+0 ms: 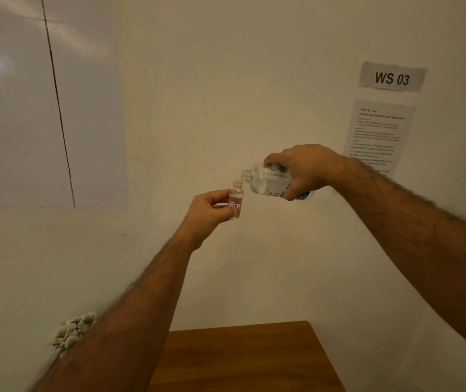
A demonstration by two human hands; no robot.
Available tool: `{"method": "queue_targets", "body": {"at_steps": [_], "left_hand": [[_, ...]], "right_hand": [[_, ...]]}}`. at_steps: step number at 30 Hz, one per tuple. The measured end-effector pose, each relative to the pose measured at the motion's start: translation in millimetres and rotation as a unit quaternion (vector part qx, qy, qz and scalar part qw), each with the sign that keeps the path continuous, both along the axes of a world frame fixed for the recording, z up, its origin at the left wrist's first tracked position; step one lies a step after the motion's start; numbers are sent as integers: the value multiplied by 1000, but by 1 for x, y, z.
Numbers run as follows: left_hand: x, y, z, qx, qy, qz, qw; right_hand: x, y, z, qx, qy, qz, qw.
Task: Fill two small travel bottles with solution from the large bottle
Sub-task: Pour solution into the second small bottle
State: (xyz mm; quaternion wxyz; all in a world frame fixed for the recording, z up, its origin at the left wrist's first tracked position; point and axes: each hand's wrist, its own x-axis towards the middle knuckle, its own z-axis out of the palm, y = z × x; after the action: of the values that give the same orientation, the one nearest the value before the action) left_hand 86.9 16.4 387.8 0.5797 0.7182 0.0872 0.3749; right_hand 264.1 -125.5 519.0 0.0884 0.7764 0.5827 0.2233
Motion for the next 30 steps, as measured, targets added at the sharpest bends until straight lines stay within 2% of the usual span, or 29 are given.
{"method": "queue_targets", "body": {"at_steps": [15, 22, 30], "left_hand": [[-2, 0, 0, 7, 0, 2, 1000], [-1, -3, 0, 0, -9, -3, 1000], [-3, -11, -5, -3, -12, -5, 1000]], "right_hand": [[0, -3, -9, 20, 48, 15, 999], [0, -8, -27, 59, 147, 40, 987], [-1, -10, -63, 111, 285, 70, 950]]}}
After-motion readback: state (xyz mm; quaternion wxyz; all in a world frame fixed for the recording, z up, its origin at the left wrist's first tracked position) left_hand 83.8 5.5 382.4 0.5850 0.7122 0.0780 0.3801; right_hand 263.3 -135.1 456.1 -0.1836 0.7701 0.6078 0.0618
